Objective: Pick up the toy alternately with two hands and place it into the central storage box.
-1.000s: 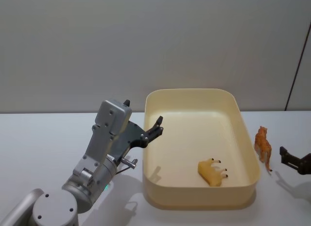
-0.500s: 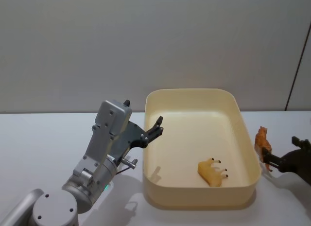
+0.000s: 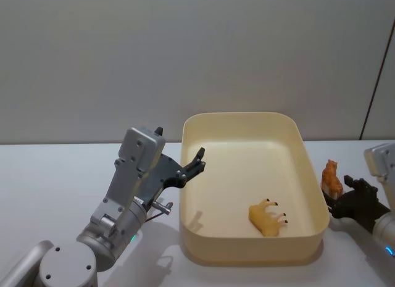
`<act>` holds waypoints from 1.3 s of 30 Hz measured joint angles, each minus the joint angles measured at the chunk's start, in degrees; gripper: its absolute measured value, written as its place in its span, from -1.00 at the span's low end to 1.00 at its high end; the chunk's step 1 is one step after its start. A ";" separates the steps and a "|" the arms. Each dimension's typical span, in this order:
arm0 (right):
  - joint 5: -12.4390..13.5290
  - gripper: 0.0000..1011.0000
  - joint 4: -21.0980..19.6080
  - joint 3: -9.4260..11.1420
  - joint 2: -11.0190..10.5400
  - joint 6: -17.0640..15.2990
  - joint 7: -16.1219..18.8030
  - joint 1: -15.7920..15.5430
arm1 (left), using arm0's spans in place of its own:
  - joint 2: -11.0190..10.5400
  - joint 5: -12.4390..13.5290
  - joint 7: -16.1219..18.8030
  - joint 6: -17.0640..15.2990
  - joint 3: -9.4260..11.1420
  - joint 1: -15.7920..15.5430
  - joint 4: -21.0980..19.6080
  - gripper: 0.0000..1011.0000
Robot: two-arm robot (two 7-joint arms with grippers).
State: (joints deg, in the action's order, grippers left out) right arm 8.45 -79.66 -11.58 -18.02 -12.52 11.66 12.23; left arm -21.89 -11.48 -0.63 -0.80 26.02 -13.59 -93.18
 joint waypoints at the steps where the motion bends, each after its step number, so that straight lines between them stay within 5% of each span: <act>1: -0.10 0.51 0.15 -0.07 0.08 0.00 0.00 0.11 | 0.00 0.00 0.00 0.00 0.00 0.00 0.00 0.98; 14: -0.86 -0.32 1.09 -0.48 0.61 0.08 -0.53 0.67 | 0.00 0.00 0.00 0.00 0.00 0.00 0.00 0.98; 29: 0.84 -0.40 -6.20 1.73 -2.42 2.92 -4.24 -4.77 | 0.00 0.00 0.00 0.00 0.00 0.00 0.00 0.98; 39: 3.09 -0.40 -12.18 3.06 -4.34 4.17 -2.61 -7.16 | 0.00 0.00 0.00 0.00 0.00 0.00 0.00 0.98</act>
State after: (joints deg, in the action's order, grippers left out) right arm 11.55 -91.84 -8.52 -22.36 -8.35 9.05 5.07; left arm -21.89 -11.48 -0.62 -0.80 26.02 -13.59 -93.18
